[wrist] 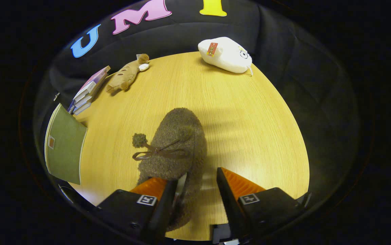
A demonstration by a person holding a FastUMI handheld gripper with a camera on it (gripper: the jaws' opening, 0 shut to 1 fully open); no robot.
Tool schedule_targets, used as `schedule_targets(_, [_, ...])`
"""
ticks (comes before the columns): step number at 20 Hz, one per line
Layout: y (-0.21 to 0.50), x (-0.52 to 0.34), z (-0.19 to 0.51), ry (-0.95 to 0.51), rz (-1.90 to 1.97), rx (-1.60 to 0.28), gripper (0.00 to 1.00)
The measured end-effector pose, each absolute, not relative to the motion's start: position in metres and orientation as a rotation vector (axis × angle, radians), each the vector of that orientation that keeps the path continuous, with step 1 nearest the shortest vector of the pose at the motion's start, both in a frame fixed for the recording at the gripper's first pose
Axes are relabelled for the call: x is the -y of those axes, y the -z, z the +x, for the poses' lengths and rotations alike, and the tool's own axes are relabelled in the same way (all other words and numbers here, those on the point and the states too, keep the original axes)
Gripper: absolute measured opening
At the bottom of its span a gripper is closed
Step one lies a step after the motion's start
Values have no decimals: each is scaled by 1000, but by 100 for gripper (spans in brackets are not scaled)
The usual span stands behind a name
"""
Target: Open the storage box then place both shoes into the box .Put the left shoe in first, then the right shoe, with the right side of both shoes facing outward in a uniform manner.
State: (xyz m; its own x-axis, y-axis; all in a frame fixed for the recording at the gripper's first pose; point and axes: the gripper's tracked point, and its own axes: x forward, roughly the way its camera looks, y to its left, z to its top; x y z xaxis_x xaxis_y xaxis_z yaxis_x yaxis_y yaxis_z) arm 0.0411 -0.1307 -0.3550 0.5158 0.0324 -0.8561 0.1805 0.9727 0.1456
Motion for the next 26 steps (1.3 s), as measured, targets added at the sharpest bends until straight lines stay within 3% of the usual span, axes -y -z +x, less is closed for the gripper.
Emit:
schedule_targets(1, [359, 128, 42, 90, 241, -1040, 49])
schedule_targets(2, [363, 128, 42, 100, 248, -1060, 38])
schedule_targets(6, [360, 129, 45, 96, 271, -1048, 9])
schedule_targets(15, [299, 82, 31, 103, 338, -1048, 7])
schedule_targets(26, [154, -138, 44, -60, 420, -899, 7])
